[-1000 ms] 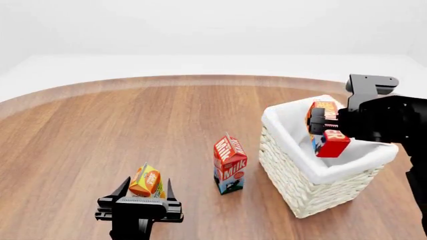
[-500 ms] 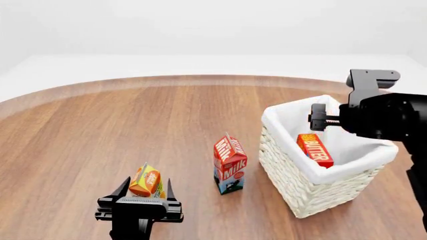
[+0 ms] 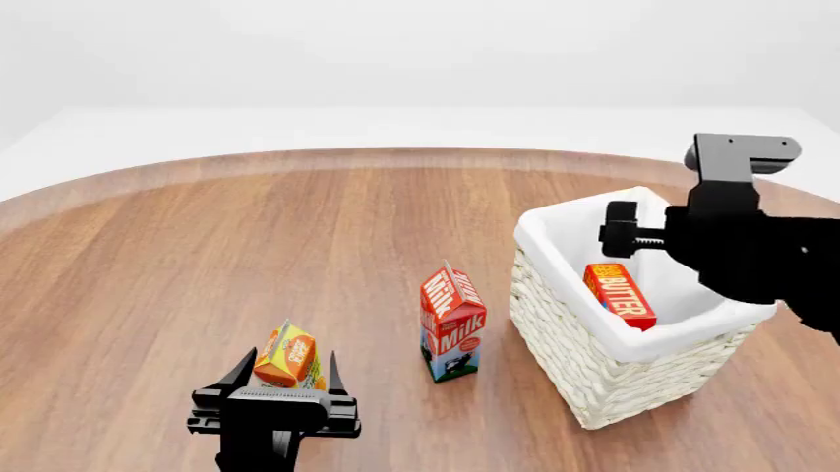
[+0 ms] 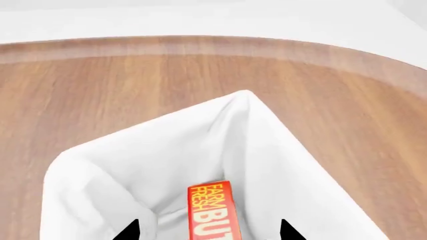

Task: Pick up the cream cheese box and the butter, and put them in the basket.

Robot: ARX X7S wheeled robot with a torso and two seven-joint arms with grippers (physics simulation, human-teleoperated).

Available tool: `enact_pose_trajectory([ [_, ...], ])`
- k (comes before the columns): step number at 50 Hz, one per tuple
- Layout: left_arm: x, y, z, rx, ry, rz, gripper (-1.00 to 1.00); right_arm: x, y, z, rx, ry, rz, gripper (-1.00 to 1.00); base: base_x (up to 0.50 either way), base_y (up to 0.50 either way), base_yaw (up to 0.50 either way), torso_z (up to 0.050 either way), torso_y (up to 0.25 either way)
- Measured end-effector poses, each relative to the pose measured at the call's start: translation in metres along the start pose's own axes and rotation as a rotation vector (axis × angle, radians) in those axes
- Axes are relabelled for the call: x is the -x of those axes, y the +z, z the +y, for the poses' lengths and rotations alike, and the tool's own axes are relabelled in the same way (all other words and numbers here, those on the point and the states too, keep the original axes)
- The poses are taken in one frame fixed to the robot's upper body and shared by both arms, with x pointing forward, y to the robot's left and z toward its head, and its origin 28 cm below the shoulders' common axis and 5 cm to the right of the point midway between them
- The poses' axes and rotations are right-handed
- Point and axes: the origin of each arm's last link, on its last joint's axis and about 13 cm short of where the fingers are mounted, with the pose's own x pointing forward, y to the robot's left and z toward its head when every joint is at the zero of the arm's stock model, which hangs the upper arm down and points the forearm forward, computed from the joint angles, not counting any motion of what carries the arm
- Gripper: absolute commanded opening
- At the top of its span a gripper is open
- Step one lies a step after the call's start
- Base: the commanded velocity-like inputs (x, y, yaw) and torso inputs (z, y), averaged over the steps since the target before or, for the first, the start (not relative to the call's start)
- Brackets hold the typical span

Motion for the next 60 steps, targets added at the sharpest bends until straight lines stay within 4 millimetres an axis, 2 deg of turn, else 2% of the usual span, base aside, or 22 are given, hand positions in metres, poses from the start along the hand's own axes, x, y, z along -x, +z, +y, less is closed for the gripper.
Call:
enact_pose_trajectory([
  [16,0.0,0.0,0.0,0.0,0.0,0.0,1.0,0.039,-0.022,0.014,0.008,0.041,-0.114,1.0,0.0,0.0,0.0,0.0,0.0],
  [35,0.0,0.0,0.0,0.0,0.0,0.0,1.0,0.085,-0.058,0.026,0.046,0.079,-0.203,1.0,0.0,0.0,0.0,0.0,0.0],
  [60,0.002,0.009,0.001,0.01,0.004,-0.039,1.0,0.126,-0.107,0.04,0.093,0.14,-0.242,1.0,0.0,0.0,0.0,0.0,0.0],
])
